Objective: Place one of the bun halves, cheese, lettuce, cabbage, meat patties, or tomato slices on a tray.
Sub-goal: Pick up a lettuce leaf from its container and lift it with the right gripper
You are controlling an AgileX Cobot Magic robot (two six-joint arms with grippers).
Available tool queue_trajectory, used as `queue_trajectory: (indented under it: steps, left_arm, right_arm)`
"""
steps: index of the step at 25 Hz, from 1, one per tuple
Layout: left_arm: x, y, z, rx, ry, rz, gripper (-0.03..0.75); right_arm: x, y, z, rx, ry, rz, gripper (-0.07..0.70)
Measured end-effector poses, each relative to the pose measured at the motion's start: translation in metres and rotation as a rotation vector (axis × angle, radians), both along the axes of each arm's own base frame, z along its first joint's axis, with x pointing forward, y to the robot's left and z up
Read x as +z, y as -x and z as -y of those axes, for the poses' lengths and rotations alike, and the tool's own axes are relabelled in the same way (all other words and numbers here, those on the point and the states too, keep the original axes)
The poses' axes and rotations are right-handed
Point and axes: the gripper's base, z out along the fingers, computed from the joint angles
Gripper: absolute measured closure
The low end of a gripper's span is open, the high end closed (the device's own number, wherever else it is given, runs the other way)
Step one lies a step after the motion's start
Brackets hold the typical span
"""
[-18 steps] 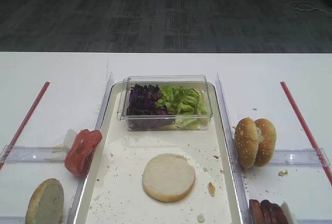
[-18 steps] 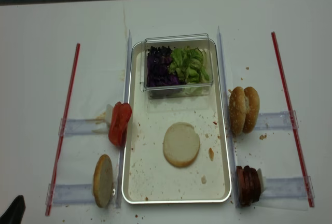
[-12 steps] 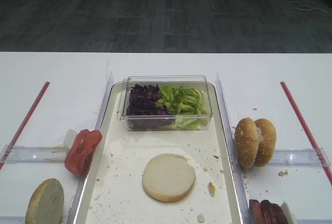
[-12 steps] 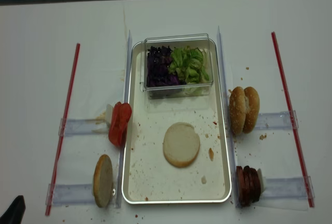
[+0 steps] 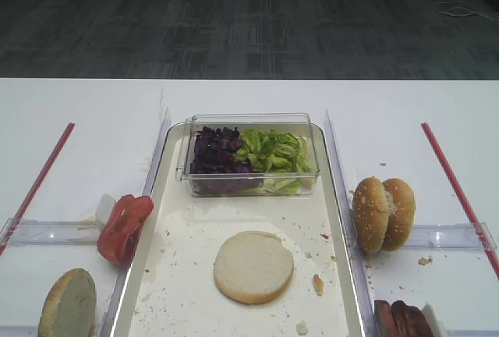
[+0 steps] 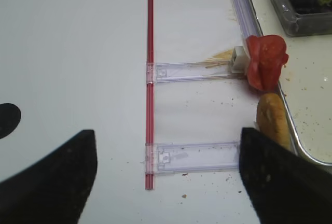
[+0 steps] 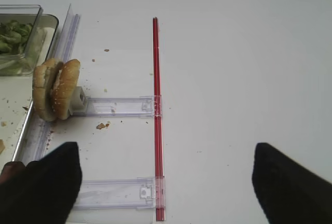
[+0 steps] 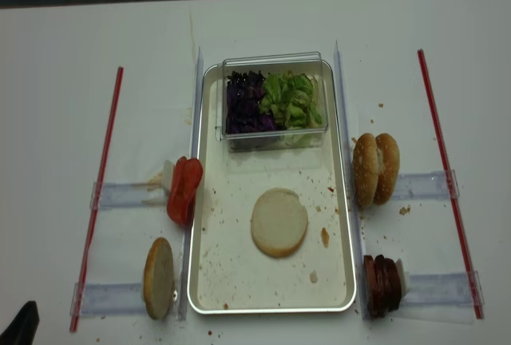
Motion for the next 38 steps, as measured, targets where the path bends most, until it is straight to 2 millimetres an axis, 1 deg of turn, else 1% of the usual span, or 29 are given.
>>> queue_trajectory:
  steps: [2, 5, 15, 26, 38]
  left_arm:
    - [0.000, 0.000, 0.000, 0.000, 0.000, 0.000, 0.162]
    - [0.000, 0.000, 0.000, 0.000, 0.000, 0.000, 0.162]
    - [0.000, 0.000, 0.000, 0.000, 0.000, 0.000, 0.162]
    - [0.000, 0.000, 0.000, 0.000, 0.000, 0.000, 0.162]
    - [0.000, 0.000, 0.000, 0.000, 0.000, 0.000, 0.162]
  right_arm:
    - [0.000, -0.001, 0.000, 0.000, -0.001, -0.007, -0.058]
    - [0.000, -0.009, 0.001, 0.001, -0.012, -0.060, -0.058]
    - [-0.007, -0.055, 0.008, 0.015, -0.058, -0.367, -0.058]
    - [-0.019, -0.083, 0.012, 0.026, -0.084, -0.561, -0.058]
    - [-0.040, -0.113, 0.015, 0.042, -0.128, -0.779, -0.058]
